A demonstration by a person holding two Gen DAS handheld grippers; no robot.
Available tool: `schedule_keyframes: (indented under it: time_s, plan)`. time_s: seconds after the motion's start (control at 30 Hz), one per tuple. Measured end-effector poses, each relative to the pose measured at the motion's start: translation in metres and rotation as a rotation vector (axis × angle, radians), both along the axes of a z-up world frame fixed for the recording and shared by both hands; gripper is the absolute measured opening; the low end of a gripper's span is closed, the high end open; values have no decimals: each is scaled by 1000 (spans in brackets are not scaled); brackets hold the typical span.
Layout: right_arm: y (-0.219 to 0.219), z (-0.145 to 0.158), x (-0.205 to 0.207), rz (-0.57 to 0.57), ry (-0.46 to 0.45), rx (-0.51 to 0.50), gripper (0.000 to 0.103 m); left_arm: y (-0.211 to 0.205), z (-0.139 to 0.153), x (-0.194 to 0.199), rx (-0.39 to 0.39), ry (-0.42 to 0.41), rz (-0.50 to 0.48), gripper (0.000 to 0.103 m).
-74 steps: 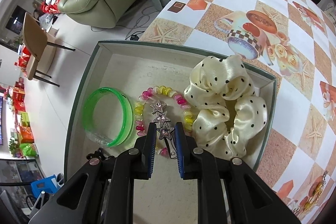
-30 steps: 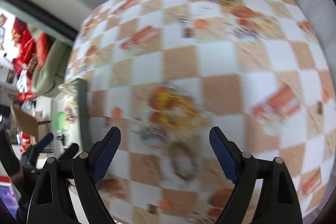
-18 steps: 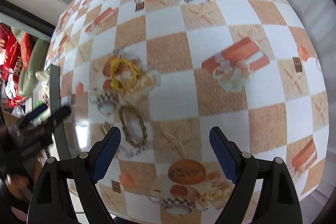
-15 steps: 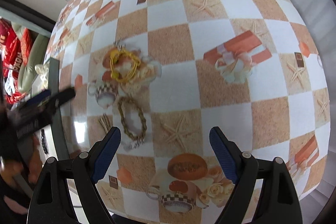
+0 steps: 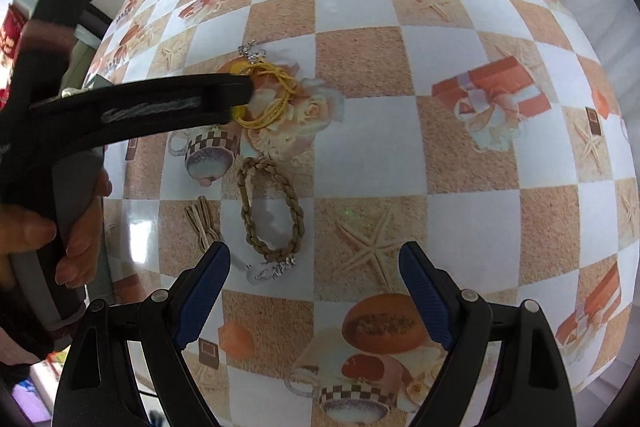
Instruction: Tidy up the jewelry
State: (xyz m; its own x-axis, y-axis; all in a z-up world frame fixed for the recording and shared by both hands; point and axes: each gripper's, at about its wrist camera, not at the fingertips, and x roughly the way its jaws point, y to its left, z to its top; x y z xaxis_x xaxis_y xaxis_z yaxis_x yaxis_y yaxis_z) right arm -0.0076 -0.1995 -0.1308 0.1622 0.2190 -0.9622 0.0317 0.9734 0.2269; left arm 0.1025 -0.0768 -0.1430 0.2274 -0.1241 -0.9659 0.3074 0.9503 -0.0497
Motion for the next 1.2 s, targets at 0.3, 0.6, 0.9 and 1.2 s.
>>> schedule_keyframes:
  time_s: [0.3, 0.6, 0.9, 1.2]
  plan:
    - [27, -10, 1, 76, -59, -115, 70, -10, -8, 5, 40, -18, -25, 91]
    - [28, -8, 1, 93, -96, -210, 24, -26, -1, 1, 28, -41, -89, 51]
    - [-7, -7, 8, -4, -62, -45, 12, -13, 7, -3, -38, -25, -61, 20]
    - [-31, 8, -4, -83, -30, 134, 12, 2, 27, -20, -90, -39, -29, 20]
